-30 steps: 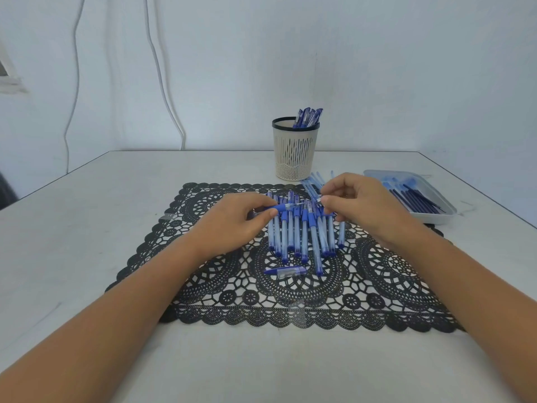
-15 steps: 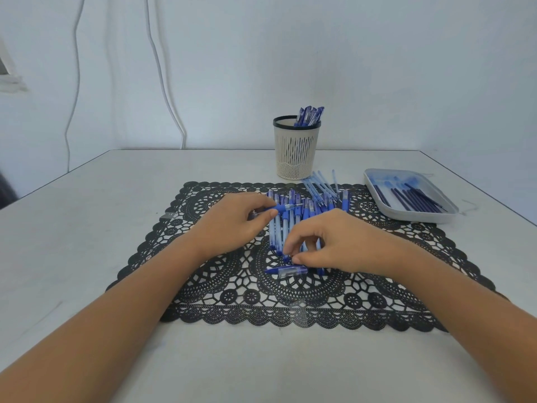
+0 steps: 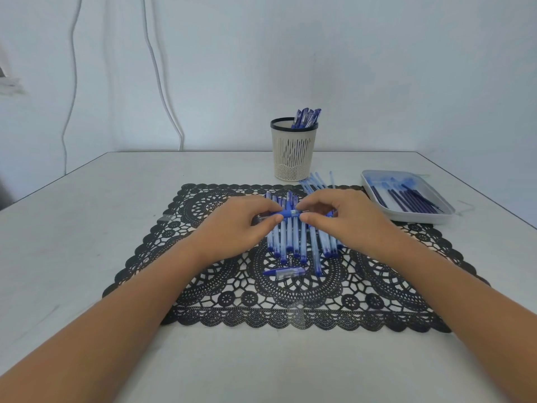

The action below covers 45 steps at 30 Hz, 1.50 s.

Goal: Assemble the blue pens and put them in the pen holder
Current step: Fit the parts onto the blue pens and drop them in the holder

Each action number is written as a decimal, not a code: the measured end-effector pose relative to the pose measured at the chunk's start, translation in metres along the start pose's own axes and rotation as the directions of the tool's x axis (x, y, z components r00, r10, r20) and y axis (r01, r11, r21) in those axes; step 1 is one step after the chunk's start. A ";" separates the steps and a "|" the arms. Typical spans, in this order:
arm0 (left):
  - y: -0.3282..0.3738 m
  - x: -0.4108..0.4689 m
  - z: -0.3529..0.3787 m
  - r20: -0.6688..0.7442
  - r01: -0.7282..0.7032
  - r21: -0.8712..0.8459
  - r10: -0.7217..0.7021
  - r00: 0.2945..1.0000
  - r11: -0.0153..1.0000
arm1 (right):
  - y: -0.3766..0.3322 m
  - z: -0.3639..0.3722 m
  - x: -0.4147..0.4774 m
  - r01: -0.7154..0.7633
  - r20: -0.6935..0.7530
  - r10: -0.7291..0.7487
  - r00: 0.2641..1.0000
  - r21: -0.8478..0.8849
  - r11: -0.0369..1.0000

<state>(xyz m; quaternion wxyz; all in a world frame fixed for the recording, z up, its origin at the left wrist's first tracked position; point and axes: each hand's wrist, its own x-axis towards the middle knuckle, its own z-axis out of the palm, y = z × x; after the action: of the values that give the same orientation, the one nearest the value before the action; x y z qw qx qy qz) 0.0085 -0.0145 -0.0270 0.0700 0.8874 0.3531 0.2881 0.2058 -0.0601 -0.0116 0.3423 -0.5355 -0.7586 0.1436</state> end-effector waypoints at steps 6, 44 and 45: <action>-0.003 -0.001 -0.001 -0.008 0.045 -0.014 -0.045 0.999 0.999 | 0.012 -0.014 0.006 -0.069 -0.068 0.074 0.995 0.073 0.995; -0.020 -0.002 0.011 -0.077 0.134 0.060 -0.129 0.989 0.989 | 0.113 -0.063 0.019 -0.631 -0.297 0.557 0.775 -0.399 0.665; -0.020 -0.002 0.011 -0.076 0.134 0.058 -0.130 0.989 0.989 | 0.113 -0.062 0.020 -0.622 -0.274 0.560 0.782 -0.401 0.673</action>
<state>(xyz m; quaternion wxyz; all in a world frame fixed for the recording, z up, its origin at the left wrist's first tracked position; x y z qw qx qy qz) 0.0017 0.0003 -0.0432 0.0481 0.8528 0.4223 0.3035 0.3244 -0.0071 -0.0258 0.1845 -0.8263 -0.5316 0.0236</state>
